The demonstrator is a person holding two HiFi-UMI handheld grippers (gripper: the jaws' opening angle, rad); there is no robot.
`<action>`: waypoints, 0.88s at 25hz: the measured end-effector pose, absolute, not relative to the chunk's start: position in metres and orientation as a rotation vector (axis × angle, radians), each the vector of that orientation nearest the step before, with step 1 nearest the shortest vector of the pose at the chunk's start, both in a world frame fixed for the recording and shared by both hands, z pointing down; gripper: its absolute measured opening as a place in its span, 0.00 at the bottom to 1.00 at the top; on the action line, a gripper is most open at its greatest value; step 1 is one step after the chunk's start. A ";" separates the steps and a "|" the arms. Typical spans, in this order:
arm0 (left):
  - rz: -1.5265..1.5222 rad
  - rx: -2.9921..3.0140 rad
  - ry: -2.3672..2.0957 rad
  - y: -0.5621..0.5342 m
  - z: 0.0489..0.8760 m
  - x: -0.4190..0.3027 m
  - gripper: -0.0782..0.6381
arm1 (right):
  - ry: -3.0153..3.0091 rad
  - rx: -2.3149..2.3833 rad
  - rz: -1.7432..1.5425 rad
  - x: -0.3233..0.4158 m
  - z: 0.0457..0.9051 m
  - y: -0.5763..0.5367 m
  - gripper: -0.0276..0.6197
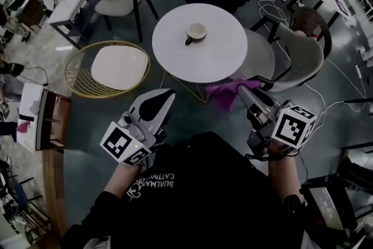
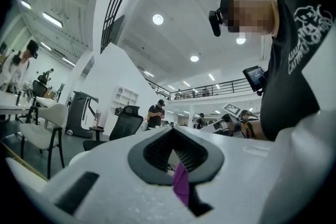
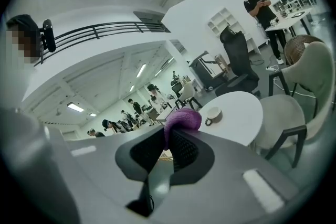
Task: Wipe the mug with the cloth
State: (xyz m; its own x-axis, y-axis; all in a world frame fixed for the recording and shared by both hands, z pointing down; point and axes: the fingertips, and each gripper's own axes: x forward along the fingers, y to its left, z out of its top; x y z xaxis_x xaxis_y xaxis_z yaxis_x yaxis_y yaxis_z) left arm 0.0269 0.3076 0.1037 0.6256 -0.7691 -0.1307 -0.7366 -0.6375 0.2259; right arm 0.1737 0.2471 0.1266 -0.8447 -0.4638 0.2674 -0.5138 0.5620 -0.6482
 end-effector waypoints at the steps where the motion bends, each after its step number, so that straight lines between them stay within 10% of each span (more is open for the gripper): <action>1: -0.334 2.686 -1.250 0.305 0.106 0.024 0.11 | -2.713 0.855 1.162 0.171 0.128 0.242 0.09; 22: -0.248 2.493 -1.477 0.142 0.129 0.002 0.11 | -2.686 0.517 1.186 0.119 0.149 0.048 0.09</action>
